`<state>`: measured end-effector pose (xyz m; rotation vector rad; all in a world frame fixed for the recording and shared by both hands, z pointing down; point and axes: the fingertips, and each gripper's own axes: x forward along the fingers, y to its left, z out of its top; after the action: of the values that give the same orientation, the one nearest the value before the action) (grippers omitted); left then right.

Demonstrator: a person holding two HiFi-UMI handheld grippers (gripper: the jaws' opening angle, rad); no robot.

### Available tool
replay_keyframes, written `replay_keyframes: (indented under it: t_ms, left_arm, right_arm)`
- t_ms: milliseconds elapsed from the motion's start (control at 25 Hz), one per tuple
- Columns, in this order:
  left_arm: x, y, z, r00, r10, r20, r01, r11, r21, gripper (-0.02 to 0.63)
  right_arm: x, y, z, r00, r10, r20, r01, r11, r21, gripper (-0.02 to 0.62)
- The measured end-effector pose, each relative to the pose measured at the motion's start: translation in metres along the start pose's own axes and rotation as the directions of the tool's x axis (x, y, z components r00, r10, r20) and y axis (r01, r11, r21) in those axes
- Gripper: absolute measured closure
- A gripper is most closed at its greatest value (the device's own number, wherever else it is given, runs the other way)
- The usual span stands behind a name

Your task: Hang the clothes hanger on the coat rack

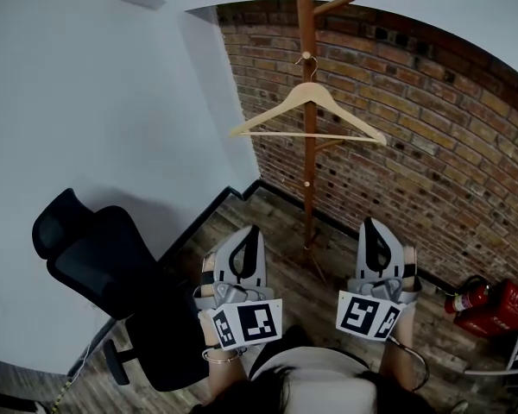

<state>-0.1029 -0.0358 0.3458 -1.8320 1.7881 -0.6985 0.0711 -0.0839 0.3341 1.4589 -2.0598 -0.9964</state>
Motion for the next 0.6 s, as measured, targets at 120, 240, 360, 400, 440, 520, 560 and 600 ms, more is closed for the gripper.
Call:
replay_keyframes:
  t_ms: [120, 240, 360, 400, 440, 520, 560, 600]
  left_arm:
    - [-0.007, -0.014, 0.011, 1.000, -0.007, -0.002, 0.007, 1.000, 0.001, 0.589]
    - [-0.017, -0.024, 0.017, 1.000, -0.011, -0.016, 0.011, 1.000, 0.002, 0.589]
    - [-0.027, -0.033, 0.020, 0.999, -0.003, -0.035, 0.003, 1.000, 0.007, 0.589]
    - [-0.030, -0.036, 0.022, 0.999, -0.001, -0.039, 0.001, 1.000, 0.011, 0.589]
    - [-0.034, -0.039, 0.025, 0.999, 0.001, -0.040, 0.000, 1.000, 0.013, 0.589]
    - [-0.042, -0.044, 0.031, 0.999, 0.003, -0.036, -0.003, 1.000, 0.012, 0.589]
    - [-0.046, -0.047, 0.033, 0.999, 0.003, -0.035, -0.003, 1.000, 0.008, 0.589]
    - [-0.049, -0.050, 0.035, 0.999, 0.001, -0.037, -0.001, 1.000, 0.001, 0.589]
  right_arm:
    - [-0.011, -0.008, -0.008, 1.000, 0.001, 0.003, -0.001, 1.000, 0.000, 0.554]
    - [-0.022, -0.012, -0.016, 1.000, 0.013, 0.002, -0.013, 1.000, 0.013, 0.555]
    - [-0.033, -0.014, -0.023, 1.000, 0.030, 0.002, -0.030, 0.999, 0.011, 0.557]
    - [-0.036, -0.014, -0.026, 0.999, 0.035, 0.002, -0.035, 0.999, 0.011, 0.557]
    - [-0.040, -0.014, -0.027, 0.999, 0.039, 0.003, -0.039, 0.999, 0.012, 0.557]
    - [-0.047, -0.015, -0.029, 0.999, 0.046, 0.008, -0.046, 0.999, 0.016, 0.557]
    - [-0.050, -0.015, -0.030, 0.999, 0.048, 0.010, -0.049, 0.999, 0.019, 0.557]
    - [-0.054, -0.016, -0.031, 0.999, 0.051, 0.013, -0.051, 0.998, 0.023, 0.557]
